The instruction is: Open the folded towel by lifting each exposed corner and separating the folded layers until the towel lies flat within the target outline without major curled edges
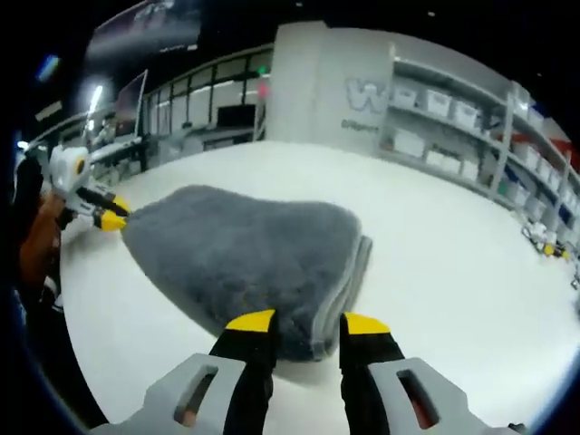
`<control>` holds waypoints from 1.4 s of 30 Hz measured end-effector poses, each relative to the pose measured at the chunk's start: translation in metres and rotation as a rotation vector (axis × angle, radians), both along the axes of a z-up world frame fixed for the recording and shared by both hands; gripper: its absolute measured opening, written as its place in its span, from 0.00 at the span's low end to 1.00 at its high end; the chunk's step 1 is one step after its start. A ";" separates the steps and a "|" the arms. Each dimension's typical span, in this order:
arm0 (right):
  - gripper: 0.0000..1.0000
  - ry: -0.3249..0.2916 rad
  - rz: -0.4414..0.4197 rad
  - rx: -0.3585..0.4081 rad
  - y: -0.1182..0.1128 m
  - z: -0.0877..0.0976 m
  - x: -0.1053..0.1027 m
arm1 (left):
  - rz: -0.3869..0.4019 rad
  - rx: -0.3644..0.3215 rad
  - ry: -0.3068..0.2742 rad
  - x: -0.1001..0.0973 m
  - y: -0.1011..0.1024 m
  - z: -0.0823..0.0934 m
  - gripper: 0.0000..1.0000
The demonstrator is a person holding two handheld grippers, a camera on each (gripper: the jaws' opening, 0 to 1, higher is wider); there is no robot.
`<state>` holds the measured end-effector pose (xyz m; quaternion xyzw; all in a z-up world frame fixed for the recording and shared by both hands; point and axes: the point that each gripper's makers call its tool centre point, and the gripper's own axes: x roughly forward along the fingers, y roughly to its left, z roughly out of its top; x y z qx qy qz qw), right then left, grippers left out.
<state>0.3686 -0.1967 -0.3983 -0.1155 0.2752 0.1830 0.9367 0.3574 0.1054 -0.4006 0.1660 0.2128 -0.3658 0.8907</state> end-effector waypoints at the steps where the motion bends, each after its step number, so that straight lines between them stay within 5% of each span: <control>1: 0.19 -0.002 -0.007 -0.019 -0.003 -0.002 0.002 | -0.005 0.010 0.001 -0.001 -0.002 -0.001 0.06; 3: 0.13 0.008 0.007 0.027 0.001 -0.002 0.004 | -0.012 0.034 -0.004 -0.003 -0.005 -0.002 0.04; 7: 0.13 -0.010 0.011 -0.025 -0.007 0.012 0.004 | -0.014 0.059 -0.005 -0.002 -0.003 -0.001 0.04; 10: 0.05 -0.006 0.020 -0.027 -0.007 0.020 0.003 | -0.017 0.061 -0.001 -0.002 -0.003 -0.002 0.04; 13: 0.08 0.104 0.070 -0.122 -0.006 -0.003 -0.006 | -0.024 0.071 -0.004 0.000 -0.003 -0.002 0.04; 17: 0.11 0.095 0.075 -0.090 -0.002 0.001 -0.005 | -0.038 0.085 -0.016 0.000 -0.003 -0.001 0.05; 23: 0.04 0.189 0.097 -0.127 -0.006 -0.012 0.001 | -0.061 0.093 0.012 -0.007 -0.007 -0.002 0.04; 30: 0.00 0.222 0.164 -0.290 -0.004 -0.012 0.019 | -0.102 0.126 0.005 -0.020 -0.014 -0.003 0.03; 42: 0.00 0.267 0.238 -0.434 0.004 -0.017 0.075 | -0.222 0.184 0.000 -0.059 -0.041 -0.004 0.02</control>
